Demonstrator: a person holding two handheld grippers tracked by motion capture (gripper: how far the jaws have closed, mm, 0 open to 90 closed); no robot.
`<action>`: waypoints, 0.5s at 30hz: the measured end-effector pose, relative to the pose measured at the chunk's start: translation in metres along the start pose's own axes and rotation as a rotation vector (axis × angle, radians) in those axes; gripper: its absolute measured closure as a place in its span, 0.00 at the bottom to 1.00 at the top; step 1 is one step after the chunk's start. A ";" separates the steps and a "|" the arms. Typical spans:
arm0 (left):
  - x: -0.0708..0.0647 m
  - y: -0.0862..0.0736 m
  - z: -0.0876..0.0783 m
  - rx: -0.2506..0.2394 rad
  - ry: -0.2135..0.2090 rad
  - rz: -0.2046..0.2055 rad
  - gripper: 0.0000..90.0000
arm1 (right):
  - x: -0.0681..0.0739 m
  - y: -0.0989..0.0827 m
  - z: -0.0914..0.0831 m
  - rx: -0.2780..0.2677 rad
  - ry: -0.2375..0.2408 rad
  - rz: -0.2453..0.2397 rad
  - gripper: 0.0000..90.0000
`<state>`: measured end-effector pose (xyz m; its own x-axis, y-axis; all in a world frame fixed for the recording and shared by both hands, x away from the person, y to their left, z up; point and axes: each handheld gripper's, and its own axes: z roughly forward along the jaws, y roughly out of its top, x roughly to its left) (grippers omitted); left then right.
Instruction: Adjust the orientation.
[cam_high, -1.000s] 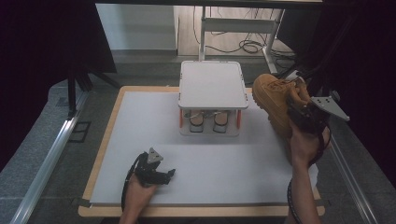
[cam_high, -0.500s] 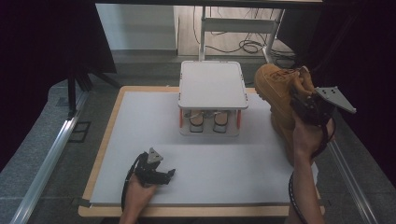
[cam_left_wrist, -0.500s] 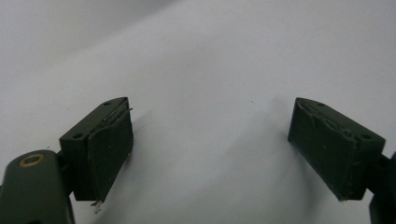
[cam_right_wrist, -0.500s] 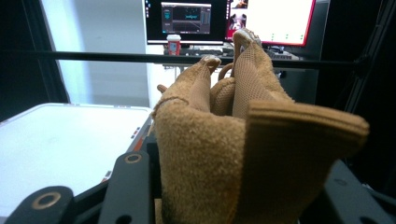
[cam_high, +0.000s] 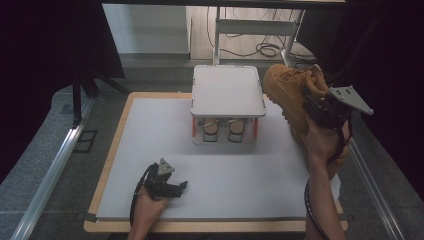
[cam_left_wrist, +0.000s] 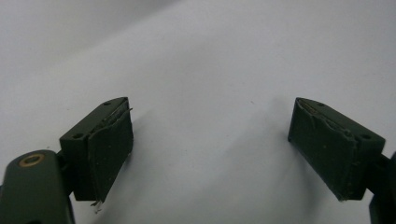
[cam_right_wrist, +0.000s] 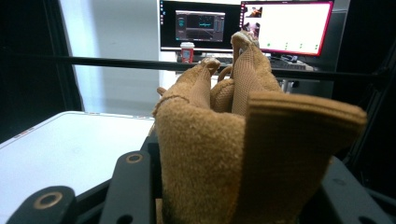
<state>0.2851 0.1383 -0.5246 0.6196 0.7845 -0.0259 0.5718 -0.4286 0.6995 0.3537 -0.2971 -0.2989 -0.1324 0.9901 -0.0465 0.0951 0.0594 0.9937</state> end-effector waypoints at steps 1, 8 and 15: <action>0.000 0.000 0.000 0.000 0.001 0.000 0.15 | 0.001 0.001 0.001 -0.001 0.003 -0.004 0.62; 0.000 0.000 0.000 -0.002 0.002 0.000 0.16 | 0.014 0.005 0.007 -0.012 0.026 -0.005 0.62; 0.000 0.000 0.000 -0.002 0.002 0.001 0.16 | 0.029 0.006 0.016 -0.014 0.057 -0.005 0.62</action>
<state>0.2849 0.1382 -0.5247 0.6190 0.7850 -0.0239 0.5704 -0.4285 0.7007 0.3661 -0.2663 -0.2955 -0.1889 0.9809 -0.0461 0.0809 0.0624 0.9948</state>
